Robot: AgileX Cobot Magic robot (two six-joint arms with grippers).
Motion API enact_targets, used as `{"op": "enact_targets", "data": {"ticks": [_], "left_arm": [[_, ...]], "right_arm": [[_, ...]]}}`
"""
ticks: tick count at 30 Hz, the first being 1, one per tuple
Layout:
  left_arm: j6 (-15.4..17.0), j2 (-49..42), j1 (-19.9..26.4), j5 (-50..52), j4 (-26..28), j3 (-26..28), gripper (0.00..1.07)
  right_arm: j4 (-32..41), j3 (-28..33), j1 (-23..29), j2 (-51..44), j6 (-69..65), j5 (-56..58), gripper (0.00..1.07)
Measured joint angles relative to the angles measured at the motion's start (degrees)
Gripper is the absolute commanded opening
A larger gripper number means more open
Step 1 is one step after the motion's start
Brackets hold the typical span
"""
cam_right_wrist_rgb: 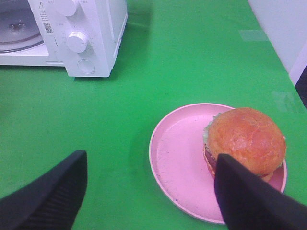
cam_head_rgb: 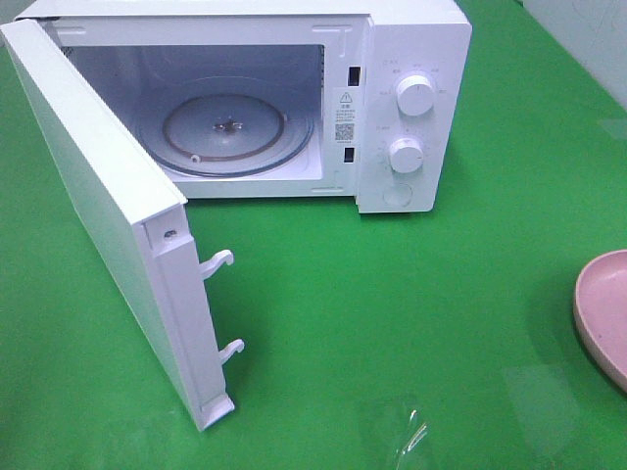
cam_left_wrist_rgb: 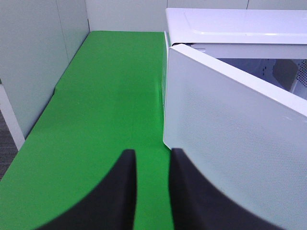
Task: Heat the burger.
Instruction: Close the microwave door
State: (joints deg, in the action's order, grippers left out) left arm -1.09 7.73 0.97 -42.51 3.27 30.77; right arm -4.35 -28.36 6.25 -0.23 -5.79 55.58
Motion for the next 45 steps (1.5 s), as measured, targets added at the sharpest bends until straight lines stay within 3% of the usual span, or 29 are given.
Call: {"op": "enact_targets", "data": {"ticks": [8, 12, 15, 17, 24, 26, 29, 30, 31, 32, 33, 35, 36, 37, 41, 45], "left_arm": [[0.00, 9.97, 0.00, 12.89, 0.52, -3.15, 0.00], [0.00, 17.19, 0.00, 32.66, 1.43, -10.26, 0.00], [0.00, 18.62, 0.00, 36.78, 1.43, -11.86, 0.00], [0.17, 24.52, 0.00, 51.39, 1.49, -16.90, 0.00], [1.49, 33.52, 0.00, 62.11, 1.38, -18.56, 0.00], [3.55, 42.57, 0.00, 69.50, -1.66, -18.56, 0.00], [5.73, 46.81, 0.00, 72.59, -4.53, -18.56, 0.00], [8.19, 50.94, 0.00, 75.75, -8.82, -18.56, 0.00], [8.19, 50.94, 0.00, 75.75, -8.82, -18.56, 0.00], [11.00, 54.89, 0.00, 79.81, -13.81, -18.56, 0.00], [11.00, 54.89, 0.00, 79.81, -13.81, -18.56, 0.00], [15.24, 61.25, 0.00, 85.66, -21.72, -18.05, 0.00], [15.24, 61.25, 0.00, 85.66, -21.72, -18.05, 0.00], [17.42, 64.86, 0.00, 88.81, -25.61, -17.19, 0.00], [19.65, 71.28, -0.97, 91.67, -30.65, -14.44, 0.00], [19.88, 75.00, -3.90, 92.19, -31.80, -11.97, 0.00]], "right_arm": [[0.00, 0.00, 0.00, 0.00, 0.00, 0.00, 0.70], [0.00, 0.00, 0.00, 0.00, 0.00, 0.00, 0.70], [0.00, 0.00, 0.00, 0.00, 0.00, 0.00, 0.70], [0.00, 0.00, 0.00, 0.00, 0.00, 0.00, 0.70], [0.00, 0.00, 0.00, 0.00, 0.00, 0.00, 0.70], [0.00, 0.00, 0.00, 0.00, 0.00, 0.00, 0.70], [0.00, 0.00, 0.00, 0.00, 0.00, 0.00, 0.70], [0.00, 0.00, 0.00, 0.00, 0.00, 0.00, 0.70], [0.00, 0.00, 0.00, 0.00, 0.00, 0.00, 0.70], [0.00, 0.00, 0.00, 0.00, 0.00, 0.00, 0.70], [0.00, 0.00, 0.00, 0.00, 0.00, 0.00, 0.70], [0.00, 0.00, 0.00, 0.00, 0.00, 0.00, 0.70], [0.00, 0.00, 0.00, 0.00, 0.00, 0.00, 0.70], [0.00, 0.00, 0.00, 0.00, 0.00, 0.00, 0.70], [0.00, 0.00, 0.00, 0.00, 0.00, 0.00, 0.70], [0.00, 0.00, 0.00, 0.00, 0.00, 0.00, 0.70]]}}
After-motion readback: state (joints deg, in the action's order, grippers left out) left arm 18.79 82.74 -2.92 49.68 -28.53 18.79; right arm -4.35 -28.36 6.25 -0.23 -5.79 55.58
